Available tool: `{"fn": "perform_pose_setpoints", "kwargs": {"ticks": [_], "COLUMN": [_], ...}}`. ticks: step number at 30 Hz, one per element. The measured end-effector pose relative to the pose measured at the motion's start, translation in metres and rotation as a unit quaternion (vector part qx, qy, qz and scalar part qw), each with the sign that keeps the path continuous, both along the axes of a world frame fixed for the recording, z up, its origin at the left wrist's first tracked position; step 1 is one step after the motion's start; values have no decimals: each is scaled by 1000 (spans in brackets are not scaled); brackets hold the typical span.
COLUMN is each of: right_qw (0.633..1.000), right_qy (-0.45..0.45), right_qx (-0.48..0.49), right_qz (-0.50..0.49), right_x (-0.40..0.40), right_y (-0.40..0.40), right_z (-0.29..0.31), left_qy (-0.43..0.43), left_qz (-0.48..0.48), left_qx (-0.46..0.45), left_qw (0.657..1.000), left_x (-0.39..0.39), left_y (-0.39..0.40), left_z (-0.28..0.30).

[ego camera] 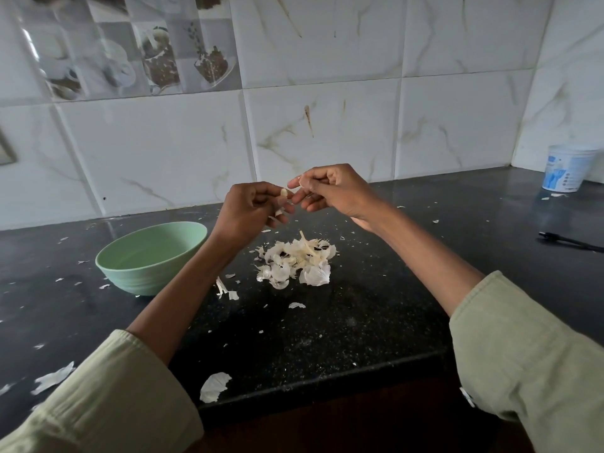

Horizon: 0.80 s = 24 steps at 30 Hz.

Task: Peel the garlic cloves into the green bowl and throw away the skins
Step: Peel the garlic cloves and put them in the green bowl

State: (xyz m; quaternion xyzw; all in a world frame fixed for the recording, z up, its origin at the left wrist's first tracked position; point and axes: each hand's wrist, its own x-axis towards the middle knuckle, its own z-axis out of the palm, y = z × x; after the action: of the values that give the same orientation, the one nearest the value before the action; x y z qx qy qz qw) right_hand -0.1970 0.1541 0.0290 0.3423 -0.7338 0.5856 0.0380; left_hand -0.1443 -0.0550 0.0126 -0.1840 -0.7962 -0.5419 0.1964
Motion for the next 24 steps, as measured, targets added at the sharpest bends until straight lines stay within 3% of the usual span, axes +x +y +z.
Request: {"fn": "perform_pose_setpoints", "kwargs": {"ticks": [7,24], "right_qw": [999,985], "right_qy": [29,125], "right_qx": [9,34], "right_qz": [-42,-118], "right_x": [4,5], "right_y": [-1,-13], "right_z": [2,-8], "left_qy": [-78,-107], "left_qz": [-48,-44], "left_qx": [2,26], "left_qw": [996,993], "left_x": [2,0], "left_y": [-1,3], "left_z": [1,-1]}}
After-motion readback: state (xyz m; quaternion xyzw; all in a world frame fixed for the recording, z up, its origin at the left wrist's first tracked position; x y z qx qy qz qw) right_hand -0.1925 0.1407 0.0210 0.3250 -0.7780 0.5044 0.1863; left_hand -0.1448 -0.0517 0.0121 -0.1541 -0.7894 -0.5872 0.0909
